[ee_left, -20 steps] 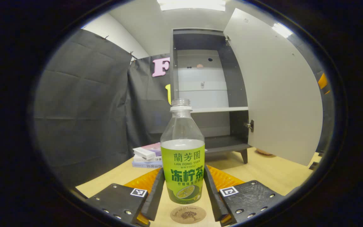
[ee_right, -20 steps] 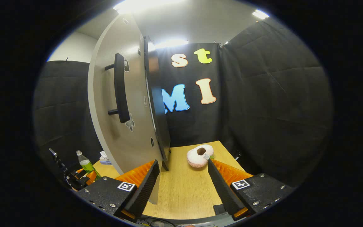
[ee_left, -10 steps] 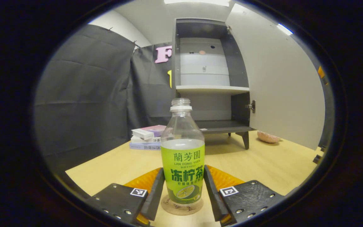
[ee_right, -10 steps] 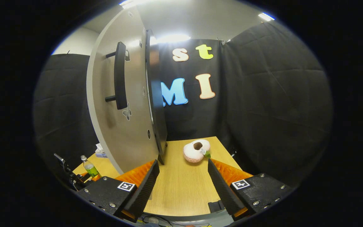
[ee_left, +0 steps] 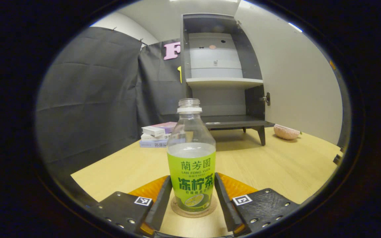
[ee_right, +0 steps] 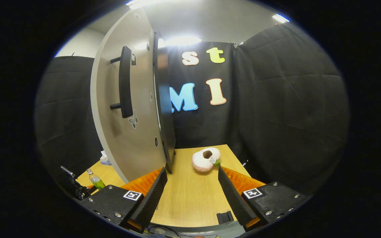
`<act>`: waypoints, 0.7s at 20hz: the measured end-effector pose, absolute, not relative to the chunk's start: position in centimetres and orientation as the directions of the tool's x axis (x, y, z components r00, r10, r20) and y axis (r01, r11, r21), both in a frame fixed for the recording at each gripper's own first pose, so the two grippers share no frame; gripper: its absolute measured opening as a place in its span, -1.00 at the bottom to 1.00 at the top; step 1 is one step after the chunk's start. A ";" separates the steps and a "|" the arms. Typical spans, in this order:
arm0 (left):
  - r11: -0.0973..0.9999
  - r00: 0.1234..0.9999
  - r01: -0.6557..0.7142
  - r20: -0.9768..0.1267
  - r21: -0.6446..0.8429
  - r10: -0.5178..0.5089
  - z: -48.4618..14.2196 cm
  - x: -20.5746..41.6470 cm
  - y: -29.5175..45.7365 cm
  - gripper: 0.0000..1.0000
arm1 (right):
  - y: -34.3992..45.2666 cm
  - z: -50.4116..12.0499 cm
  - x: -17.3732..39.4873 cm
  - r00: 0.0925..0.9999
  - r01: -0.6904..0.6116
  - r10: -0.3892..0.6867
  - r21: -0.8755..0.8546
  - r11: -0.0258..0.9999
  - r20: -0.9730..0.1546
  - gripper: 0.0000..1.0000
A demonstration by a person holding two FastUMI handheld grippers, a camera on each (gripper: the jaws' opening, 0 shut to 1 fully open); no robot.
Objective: Open the cabinet door with the right hand, grasp the bottle in the cabinet with the left hand and place it on the coaster, then close the cabinet door with the right hand.
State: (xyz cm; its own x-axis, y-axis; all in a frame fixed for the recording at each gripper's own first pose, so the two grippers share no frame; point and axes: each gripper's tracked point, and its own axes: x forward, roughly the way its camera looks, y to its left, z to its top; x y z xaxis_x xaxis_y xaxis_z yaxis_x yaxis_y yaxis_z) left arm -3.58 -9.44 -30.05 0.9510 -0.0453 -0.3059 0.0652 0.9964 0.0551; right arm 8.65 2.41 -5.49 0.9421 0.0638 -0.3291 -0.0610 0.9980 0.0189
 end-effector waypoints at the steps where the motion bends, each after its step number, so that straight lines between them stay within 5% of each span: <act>1: 0.996 0.951 0.061 -0.306 0.065 -0.039 -29.8 -3.6 -9.3 0.77 | 2.5 -5.3 8.7 0.943 -0.065 0.068 0.019 0.998 -0.325 0.92; 14: 0.997 0.973 0.032 -0.229 0.069 -0.016 -16.9 -6.0 -8.6 0.74 | 2.1 0.5 10.7 0.974 -0.074 0.086 0.067 0.995 -0.212 0.91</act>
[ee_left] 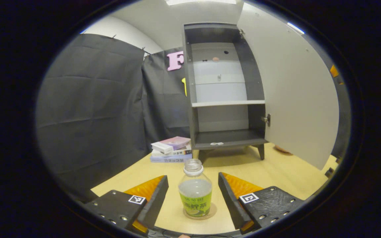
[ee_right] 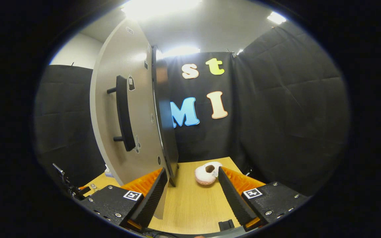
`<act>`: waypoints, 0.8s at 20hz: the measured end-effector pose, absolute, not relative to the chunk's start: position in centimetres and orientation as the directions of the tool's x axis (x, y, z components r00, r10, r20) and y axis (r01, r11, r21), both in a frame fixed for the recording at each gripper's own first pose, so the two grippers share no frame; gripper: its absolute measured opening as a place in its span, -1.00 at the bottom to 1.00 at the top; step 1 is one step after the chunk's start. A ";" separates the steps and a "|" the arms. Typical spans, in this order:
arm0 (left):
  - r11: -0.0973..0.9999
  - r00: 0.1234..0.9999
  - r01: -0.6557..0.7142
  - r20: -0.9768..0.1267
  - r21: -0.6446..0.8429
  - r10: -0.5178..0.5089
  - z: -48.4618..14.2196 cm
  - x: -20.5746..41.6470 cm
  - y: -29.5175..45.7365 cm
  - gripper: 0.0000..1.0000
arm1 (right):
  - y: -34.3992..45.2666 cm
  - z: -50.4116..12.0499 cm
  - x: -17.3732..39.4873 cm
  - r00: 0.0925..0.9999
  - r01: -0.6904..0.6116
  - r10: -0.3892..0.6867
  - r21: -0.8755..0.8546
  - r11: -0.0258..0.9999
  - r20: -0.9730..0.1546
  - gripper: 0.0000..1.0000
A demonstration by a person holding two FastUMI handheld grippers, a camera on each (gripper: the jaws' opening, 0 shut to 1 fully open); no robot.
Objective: Open the cabinet door with the right hand, grasp the bottle in the cabinet with the left hand and place it on the coaster, then close the cabinet door with the right hand.
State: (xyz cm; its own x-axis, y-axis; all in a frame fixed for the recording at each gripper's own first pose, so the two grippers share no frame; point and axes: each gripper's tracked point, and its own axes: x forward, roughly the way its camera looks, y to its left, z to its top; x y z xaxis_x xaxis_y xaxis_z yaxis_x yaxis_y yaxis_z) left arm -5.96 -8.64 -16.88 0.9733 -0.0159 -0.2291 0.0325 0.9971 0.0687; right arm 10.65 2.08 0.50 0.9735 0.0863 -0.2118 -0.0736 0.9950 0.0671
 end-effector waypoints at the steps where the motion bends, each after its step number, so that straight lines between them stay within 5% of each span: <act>1: 0.997 0.975 0.029 -0.222 0.066 -0.014 -15.7 -6.4 -8.5 0.78 | 2.3 1.2 11.0 0.976 -0.078 0.092 0.074 0.994 -0.199 0.91; 5: 0.998 0.980 0.011 -0.198 0.055 0.000 -10.7 -7.7 -7.3 0.65 | 3.5 4.1 12.1 0.986 -0.081 0.091 0.075 0.994 -0.141 0.91; 7: 0.999 0.985 0.004 -0.173 0.054 0.006 -7.8 -7.8 -6.2 0.83 | 3.7 5.0 12.4 0.989 -0.061 0.068 0.059 0.996 -0.131 0.82; 16: 0.999 0.995 -0.007 -0.095 0.051 0.012 -2.1 -6.4 1.3 0.74 | 7.2 6.9 12.8 0.993 0.018 -0.008 0.082 0.996 -0.116 0.90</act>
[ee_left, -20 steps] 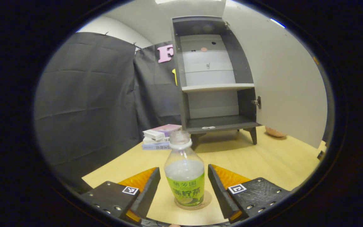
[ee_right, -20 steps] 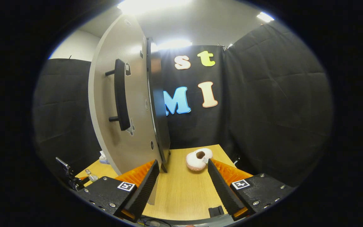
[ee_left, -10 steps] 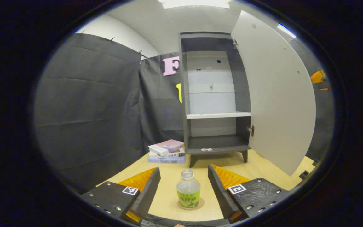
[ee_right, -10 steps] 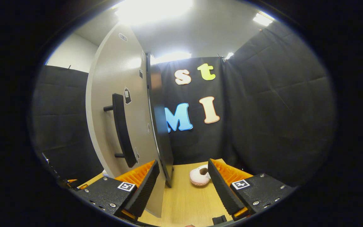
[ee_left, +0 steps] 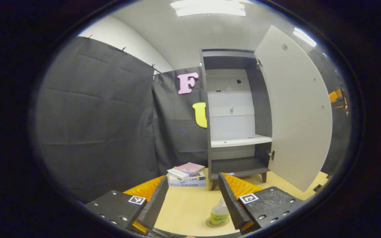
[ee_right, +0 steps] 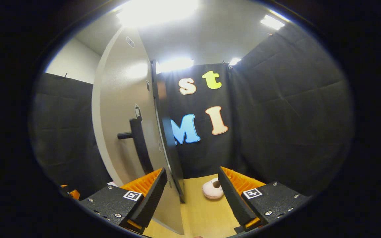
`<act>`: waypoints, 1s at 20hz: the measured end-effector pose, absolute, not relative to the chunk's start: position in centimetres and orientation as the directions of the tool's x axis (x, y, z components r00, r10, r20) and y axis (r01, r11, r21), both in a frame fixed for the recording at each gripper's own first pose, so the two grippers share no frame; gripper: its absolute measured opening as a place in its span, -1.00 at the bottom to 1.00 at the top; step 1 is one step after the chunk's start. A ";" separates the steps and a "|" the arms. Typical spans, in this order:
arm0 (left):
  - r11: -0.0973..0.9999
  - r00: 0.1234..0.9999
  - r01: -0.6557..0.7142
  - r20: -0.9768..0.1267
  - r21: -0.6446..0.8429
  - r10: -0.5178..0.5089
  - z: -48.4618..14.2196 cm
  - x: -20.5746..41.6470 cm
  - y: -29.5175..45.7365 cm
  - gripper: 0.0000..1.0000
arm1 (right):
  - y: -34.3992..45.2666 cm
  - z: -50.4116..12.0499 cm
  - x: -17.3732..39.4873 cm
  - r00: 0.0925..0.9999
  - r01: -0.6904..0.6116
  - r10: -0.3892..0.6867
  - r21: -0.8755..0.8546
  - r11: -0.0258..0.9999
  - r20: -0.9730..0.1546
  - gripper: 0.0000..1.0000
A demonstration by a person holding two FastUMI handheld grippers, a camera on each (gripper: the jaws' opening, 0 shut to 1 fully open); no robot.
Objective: Open the cabinet door with the right hand, grasp the bottle in the cabinet with the left hand and place it on the coaster, then close the cabinet door with the right hand.
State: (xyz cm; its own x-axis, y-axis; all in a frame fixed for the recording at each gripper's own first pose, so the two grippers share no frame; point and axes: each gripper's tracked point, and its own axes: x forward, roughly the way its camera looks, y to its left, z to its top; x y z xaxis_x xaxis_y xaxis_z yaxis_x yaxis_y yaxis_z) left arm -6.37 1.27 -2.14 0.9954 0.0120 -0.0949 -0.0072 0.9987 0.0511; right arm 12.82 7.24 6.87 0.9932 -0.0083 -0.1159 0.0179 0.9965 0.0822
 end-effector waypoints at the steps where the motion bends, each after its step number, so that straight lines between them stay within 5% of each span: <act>1: 0.999 0.995 -0.007 -0.098 0.048 0.012 -2.4 -6.1 2.1 0.82 | 7.3 7.1 12.7 0.993 0.033 -0.027 0.052 0.998 -0.114 0.75; 6: 1.000 0.996 -0.009 -0.085 0.022 0.011 -2.9 -4.9 5.8 0.73 | 9.0 7.5 12.4 0.991 0.085 -0.088 -0.035 0.996 -0.101 0.86; 20: 0.999 0.996 0.040 -0.082 0.003 -0.040 -4.2 -0.9 10.3 0.73 | 21.6 6.8 11.5 0.993 -0.051 0.052 0.012 0.999 -0.106 0.86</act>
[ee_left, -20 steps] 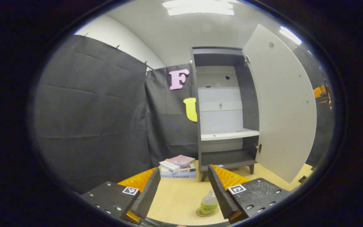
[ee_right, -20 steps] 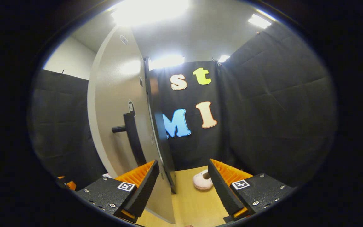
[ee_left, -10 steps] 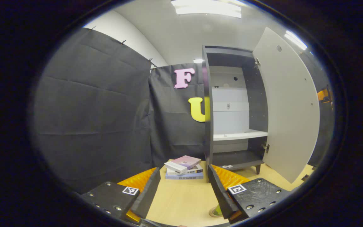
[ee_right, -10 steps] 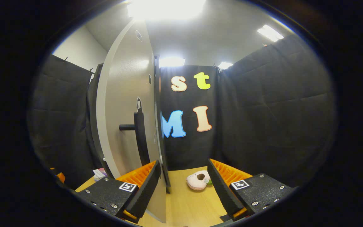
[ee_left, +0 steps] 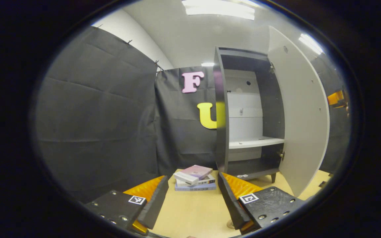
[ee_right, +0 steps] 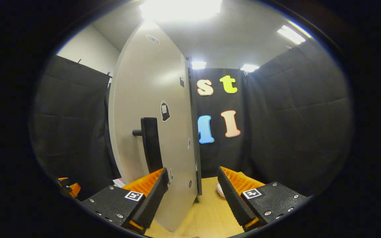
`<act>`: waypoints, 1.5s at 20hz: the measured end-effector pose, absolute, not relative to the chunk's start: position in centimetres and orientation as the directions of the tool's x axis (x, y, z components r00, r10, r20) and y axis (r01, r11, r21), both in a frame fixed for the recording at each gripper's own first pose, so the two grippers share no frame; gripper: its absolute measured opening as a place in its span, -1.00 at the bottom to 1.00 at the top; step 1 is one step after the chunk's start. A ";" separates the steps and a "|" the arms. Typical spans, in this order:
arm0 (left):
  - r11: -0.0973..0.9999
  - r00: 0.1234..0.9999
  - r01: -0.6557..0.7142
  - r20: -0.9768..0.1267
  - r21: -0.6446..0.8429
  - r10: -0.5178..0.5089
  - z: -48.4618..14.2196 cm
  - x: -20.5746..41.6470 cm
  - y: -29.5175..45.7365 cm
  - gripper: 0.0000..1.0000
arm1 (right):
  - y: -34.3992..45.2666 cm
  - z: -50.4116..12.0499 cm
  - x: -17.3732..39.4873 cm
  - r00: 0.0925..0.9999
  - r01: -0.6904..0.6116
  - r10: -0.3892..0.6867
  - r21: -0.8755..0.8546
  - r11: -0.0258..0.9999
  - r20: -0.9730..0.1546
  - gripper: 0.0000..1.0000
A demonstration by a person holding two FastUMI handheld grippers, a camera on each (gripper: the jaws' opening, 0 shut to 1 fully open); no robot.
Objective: Open the cabinet door with the right hand, grasp the bottle in the cabinet with the left hand and place it on the coaster, then close the cabinet door with the right hand.
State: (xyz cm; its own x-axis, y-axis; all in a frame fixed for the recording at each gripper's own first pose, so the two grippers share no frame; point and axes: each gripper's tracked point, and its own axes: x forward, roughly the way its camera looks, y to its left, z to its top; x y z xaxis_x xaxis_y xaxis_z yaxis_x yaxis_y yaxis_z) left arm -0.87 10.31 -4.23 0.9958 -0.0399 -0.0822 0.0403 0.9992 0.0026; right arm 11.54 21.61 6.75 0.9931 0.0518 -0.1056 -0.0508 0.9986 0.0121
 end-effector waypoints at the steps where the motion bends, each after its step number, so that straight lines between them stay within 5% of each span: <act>1: 0.999 0.996 0.041 -0.081 -0.001 -0.041 -4.3 -0.7 10.9 0.82 | 22.4 6.7 11.7 0.993 -0.058 0.059 0.013 0.998 -0.105 0.86; 2: 0.999 0.996 0.041 -0.079 -0.003 -0.041 -4.3 -0.5 11.3 0.65 | 23.2 6.5 12.0 0.992 -0.067 0.068 0.012 0.998 -0.107 0.86; 5: 1.000 0.996 0.031 -0.079 -0.004 -0.031 -4.5 0.0 13.1 0.65 | 25.5 6.4 12.7 0.990 -0.089 0.090 0.010 0.996 -0.106 0.86; 6: 1.000 0.996 0.028 -0.079 -0.006 -0.028 -4.6 0.2 13.7 0.82 | 26.3 6.4 13.1 0.990 -0.094 0.095 0.007 0.996 -0.102 0.86; 11: 1.000 0.997 0.013 -0.078 -0.016 -0.014 -5.2 0.8 16.5 0.82 | 30.7 6.1 14.7 0.985 -0.136 0.136 0.010 0.991 -0.105 0.86; 12: 1.000 0.997 0.010 -0.078 -0.017 -0.011 -5.2 0.9 17.0 0.65 | 31.7 6.0 15.1 0.983 -0.148 0.149 0.011 0.989 -0.106 0.86; 13: 1.000 0.997 0.007 -0.081 -0.018 -0.009 -5.4 1.0 17.4 0.82 | 32.8 6.2 15.5 0.981 -0.163 0.163 0.012 0.987 -0.101 0.87; 19: 0.999 0.996 -0.022 -0.087 -0.036 0.018 -4.9 1.7 20.0 0.82 | 36.6 5.1 17.2 0.974 -0.204 0.206 0.027 0.979 -0.097 0.89; 20: 0.999 0.996 -0.020 -0.088 -0.035 0.017 -4.7 1.8 20.1 0.65 | 36.6 4.9 17.0 0.973 -0.205 0.207 0.024 0.978 -0.101 0.89; 23: 1.000 0.996 0.001 -0.086 -0.028 -0.004 -4.1 2.2 19.3 0.82 | 35.8 4.8 16.2 0.976 -0.196 0.195 0.002 0.981 -0.101 0.90; 26: 1.000 0.998 0.008 -0.066 -0.016 -0.009 -2.8 2.2 18.0 0.65 | 34.3 5.3 15.2 0.977 -0.196 0.195 -0.006 0.981 -0.081 0.89; 30: 0.999 0.997 0.044 -0.056 -0.008 -0.044 -1.2 1.9 14.4 0.72 | 30.5 5.7 14.1 0.982 -0.180 0.179 0.002 0.984 -0.061 0.89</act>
